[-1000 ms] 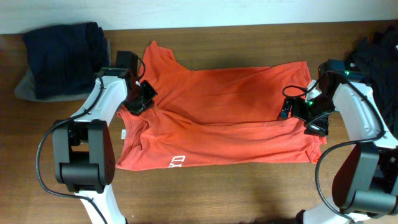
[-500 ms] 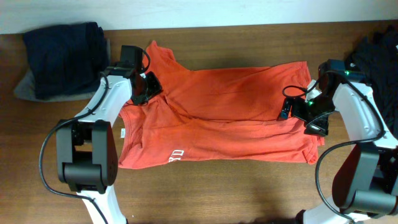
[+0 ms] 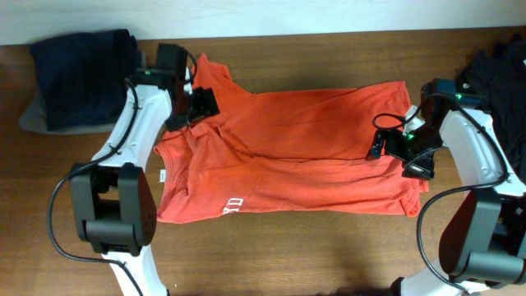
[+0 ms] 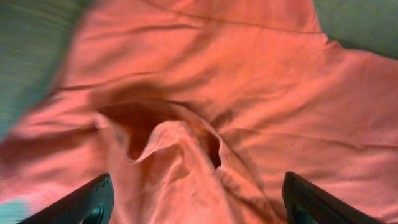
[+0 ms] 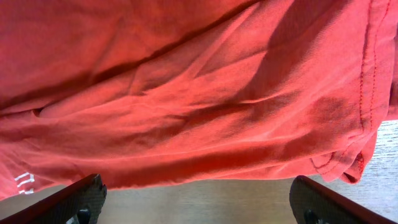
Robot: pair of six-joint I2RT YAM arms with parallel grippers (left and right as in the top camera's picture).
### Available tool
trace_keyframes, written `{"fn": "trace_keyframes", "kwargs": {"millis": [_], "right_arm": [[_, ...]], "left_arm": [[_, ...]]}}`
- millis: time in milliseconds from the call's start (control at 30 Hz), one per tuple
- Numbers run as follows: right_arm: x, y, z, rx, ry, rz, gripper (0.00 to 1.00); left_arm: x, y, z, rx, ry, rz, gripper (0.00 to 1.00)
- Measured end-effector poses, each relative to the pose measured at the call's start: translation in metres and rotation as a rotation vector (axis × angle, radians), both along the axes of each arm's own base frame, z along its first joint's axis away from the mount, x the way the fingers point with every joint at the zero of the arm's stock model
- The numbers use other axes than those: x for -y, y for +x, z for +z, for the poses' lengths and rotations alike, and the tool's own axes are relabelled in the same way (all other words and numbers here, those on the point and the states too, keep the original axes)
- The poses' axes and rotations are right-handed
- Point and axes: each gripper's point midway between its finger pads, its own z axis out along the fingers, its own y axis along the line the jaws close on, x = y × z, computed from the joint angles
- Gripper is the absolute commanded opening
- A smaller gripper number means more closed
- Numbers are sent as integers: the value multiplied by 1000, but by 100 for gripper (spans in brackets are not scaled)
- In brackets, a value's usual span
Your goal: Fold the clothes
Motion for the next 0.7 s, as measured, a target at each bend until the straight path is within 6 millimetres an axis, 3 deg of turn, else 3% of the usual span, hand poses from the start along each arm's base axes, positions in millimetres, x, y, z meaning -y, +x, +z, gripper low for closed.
{"fn": "trace_keyframes", "kwargs": {"millis": [200, 300, 333, 400, 500, 700], "right_arm": [[0, 0, 0, 2, 0, 0, 99], [0, 0, 0, 2, 0, 1, 99], [0, 0, 0, 2, 0, 1, 99], [0, 0, 0, 2, 0, 1, 99], [0, 0, 0, 1, 0, 1, 99], [0, 0, 0, 1, 0, 3, 99]], "left_arm": [[-1, -23, 38, -27, 64, -82, 66], [3, -40, 39, -78, 78, -116, 54], [4, -46, 37, -99, 81, -125, 45], [6, -57, 28, -144, 89, -142, 36], [3, -71, 10, -200, 100, -155, 35], [-1, -91, -36, -263, 111, -162, 21]]}}
